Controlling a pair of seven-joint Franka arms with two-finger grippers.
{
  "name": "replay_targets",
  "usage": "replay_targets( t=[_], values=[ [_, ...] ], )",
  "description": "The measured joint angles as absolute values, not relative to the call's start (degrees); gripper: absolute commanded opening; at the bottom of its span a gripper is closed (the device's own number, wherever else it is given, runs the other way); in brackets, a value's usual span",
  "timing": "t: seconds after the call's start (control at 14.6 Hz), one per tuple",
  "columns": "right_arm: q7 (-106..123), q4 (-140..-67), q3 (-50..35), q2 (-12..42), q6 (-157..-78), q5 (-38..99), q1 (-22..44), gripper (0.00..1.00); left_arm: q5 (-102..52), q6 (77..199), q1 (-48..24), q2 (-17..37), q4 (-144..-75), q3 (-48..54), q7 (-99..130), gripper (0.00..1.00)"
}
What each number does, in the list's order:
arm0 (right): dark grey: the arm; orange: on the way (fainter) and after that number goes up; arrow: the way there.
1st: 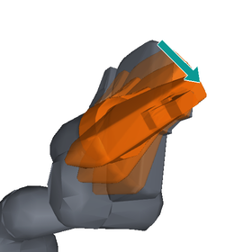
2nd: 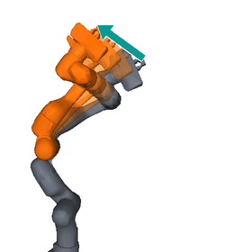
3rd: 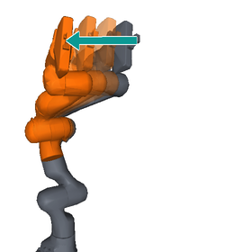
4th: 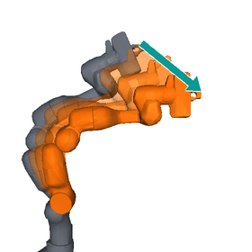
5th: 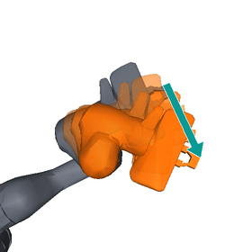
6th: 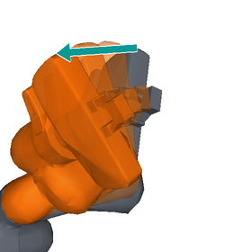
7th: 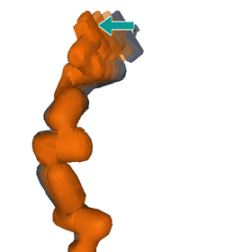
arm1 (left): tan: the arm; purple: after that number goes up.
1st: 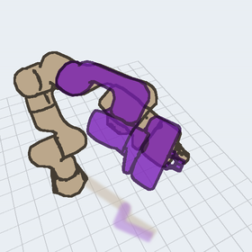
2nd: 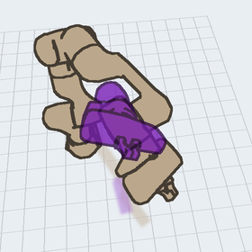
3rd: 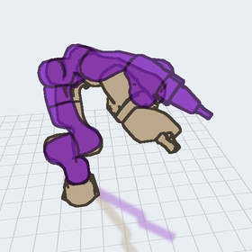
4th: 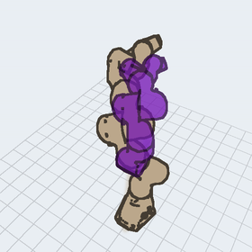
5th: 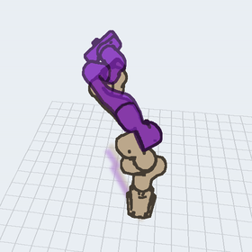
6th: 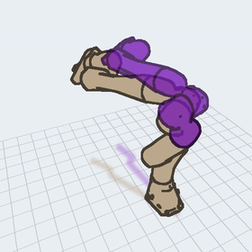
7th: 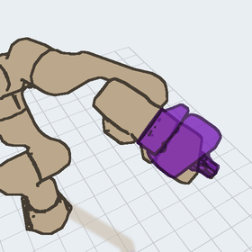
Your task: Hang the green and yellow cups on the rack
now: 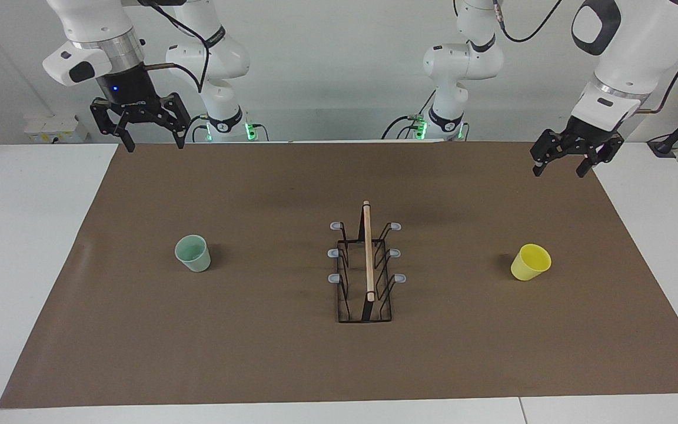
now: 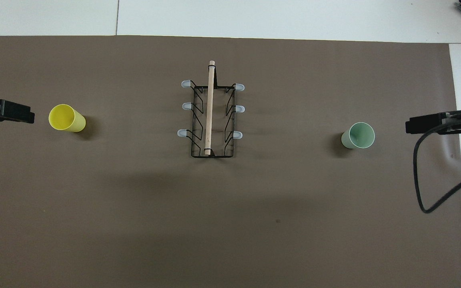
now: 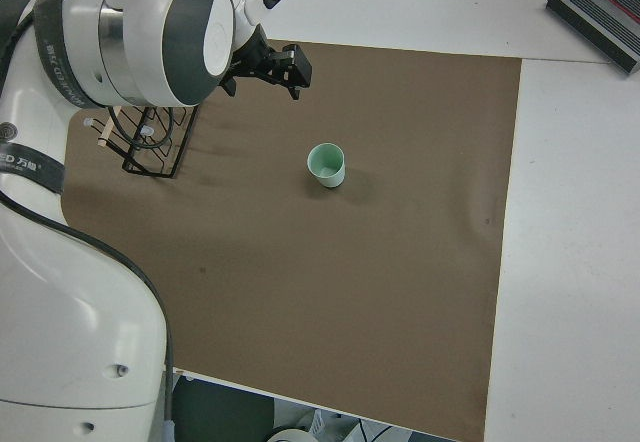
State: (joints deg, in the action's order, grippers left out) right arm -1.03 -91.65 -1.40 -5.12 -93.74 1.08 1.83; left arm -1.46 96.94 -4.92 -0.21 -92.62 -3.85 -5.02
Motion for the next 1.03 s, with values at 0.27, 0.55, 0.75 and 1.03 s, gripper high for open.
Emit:
replay_targets(
  t=[0.27,0.55,0.75,1.03],
  values=[
    [-1.0,-92.3,-1.3,-5.3,-93.7,1.1,1.8,1.0,-1.5,96.9,-4.9,-0.2,-92.6,-3.9,-5.0,1.0],
    [-1.0,-92.4,-1.2,-5.4,-93.7,1.1,1.6,1.0,-1.5,96.9,-4.9,-0.2,-92.6,-3.9,-5.0,1.0],
    [-1.0,-92.5,-1.2,-5.6,-93.1,1.1,1.6,1.0,-1.5,96.9,-4.9,-0.2,-92.6,-3.9,-5.0,1.0],
    [-1.0,-92.5,-1.2,-6.0,-92.4,1.1,1.6,1.0,-1.5,96.9,-4.9,-0.2,-92.6,-3.5,-5.0,1.0]
  ],
)
